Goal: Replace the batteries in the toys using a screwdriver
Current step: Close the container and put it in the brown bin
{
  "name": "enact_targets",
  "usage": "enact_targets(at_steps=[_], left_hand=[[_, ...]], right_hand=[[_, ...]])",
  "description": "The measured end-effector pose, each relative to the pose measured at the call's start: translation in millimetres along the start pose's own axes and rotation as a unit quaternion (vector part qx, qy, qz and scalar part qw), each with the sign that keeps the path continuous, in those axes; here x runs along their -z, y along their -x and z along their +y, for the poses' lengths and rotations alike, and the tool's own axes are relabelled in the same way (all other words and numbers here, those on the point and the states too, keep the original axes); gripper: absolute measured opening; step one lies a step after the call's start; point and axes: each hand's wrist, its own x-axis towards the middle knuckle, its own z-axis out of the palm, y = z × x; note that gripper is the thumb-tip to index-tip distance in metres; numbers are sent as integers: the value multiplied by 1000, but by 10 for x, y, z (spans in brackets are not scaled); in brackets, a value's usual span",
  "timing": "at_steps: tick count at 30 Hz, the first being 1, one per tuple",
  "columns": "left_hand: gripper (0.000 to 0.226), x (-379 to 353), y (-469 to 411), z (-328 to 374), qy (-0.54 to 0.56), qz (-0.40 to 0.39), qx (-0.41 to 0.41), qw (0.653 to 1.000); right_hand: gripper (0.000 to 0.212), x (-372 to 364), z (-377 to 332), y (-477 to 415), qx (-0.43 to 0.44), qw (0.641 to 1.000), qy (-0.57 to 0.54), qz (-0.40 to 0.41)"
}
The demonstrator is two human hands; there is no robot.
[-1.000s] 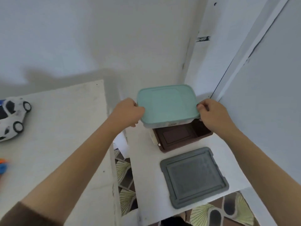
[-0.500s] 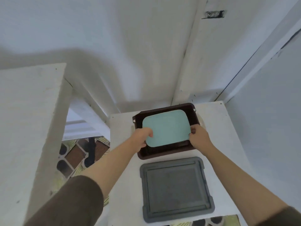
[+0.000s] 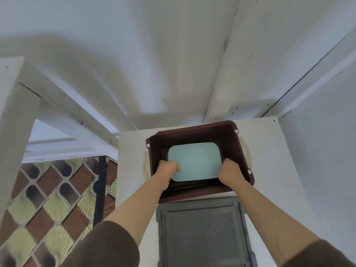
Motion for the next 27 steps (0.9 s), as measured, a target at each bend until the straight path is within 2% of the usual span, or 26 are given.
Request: enact_targets(at_steps=[4, 7, 9, 11, 13, 15, 17, 19, 22, 24, 27], left_hand=[[54, -34, -11, -38, -62, 39, -28, 997], [43, -60, 233, -94, -160, 85, -161, 970], [46, -46, 494, -230, -150, 129, -293, 936], [47, 18, 726, -455, -140, 241, -400, 873], [43, 94, 836, -779, -125, 361, -434, 816], [45, 165, 850, -1136, -114, 407, -423, 802], [48, 215, 795, -1429, -121, 418, -360, 825], [51, 235, 727, -1648, -131, 399, -245, 874], [45, 254, 641, -1868, -118, 271, -89, 951], [43, 245, 617, -1947, -128, 168, -13, 977], [39, 219, 608, -1993, -159, 123, 1, 980]], right_hand=[[27, -13, -33, 18, 0, 1000, 1, -1], [27, -79, 25, 151, 53, 996, -50, 60], [35, -127, 111, 347, 134, 973, -109, 152], [35, -164, 246, 598, 197, 927, -129, 291], [33, -259, 478, 803, 181, 891, -125, 398], [37, -432, 762, 939, 122, 895, -139, 407], [46, -630, 1037, 981, 51, 935, -132, 325], [54, -814, 1307, 994, -20, 979, -73, 190], [58, -1009, 1541, 1027, -61, 997, 28, 28], [61, -1085, 1579, 1060, -60, 997, 54, -5], [56, -1154, 1577, 1085, -65, 997, 6, 35]])
